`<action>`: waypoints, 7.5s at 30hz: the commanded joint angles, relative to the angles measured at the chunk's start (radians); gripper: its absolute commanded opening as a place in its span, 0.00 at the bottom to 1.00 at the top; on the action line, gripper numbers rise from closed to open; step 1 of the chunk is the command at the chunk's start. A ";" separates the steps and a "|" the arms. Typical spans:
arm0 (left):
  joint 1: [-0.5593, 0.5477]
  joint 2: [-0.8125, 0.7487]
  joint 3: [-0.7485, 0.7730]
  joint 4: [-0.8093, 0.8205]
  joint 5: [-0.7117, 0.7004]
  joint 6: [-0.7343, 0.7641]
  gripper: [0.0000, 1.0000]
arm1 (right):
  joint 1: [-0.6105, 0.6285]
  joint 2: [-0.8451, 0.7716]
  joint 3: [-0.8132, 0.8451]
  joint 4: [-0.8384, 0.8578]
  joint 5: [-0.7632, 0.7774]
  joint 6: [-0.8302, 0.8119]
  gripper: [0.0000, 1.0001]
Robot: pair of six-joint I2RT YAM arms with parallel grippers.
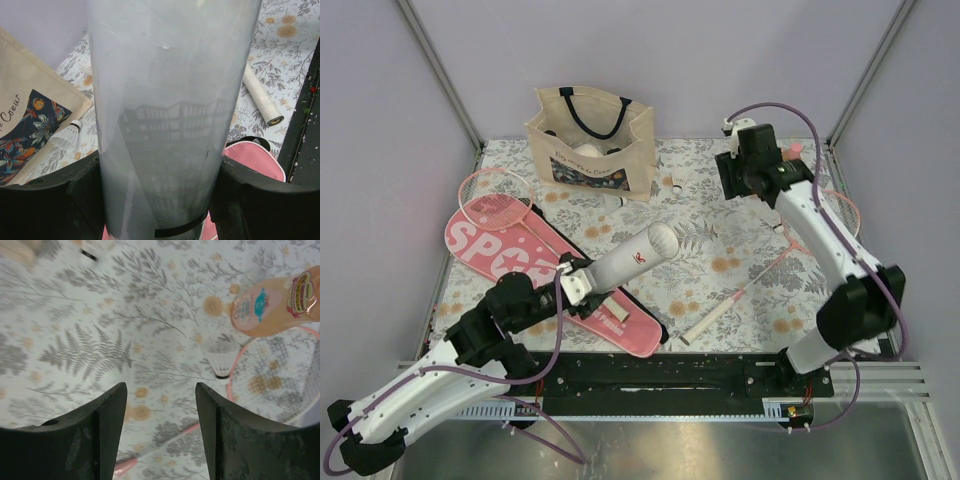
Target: Pack up the badminton gear
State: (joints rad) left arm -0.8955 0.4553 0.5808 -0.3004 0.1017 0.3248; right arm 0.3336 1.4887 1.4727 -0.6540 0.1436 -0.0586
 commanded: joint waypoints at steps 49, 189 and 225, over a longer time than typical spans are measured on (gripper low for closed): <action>-0.002 0.051 0.005 0.078 0.038 0.014 0.57 | -0.176 0.705 0.445 -0.440 0.171 -0.310 0.23; 0.000 0.120 0.037 0.046 -0.097 -0.018 0.55 | -0.131 0.996 0.851 0.373 -0.593 0.405 0.71; -0.002 0.097 0.033 0.040 -0.134 -0.026 0.56 | -0.163 0.607 0.252 0.478 -0.765 0.385 0.00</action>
State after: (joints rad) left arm -0.8951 0.5701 0.6109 -0.3229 -0.0128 0.2993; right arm 0.1753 2.2749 1.8194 -0.2558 -0.6189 0.3519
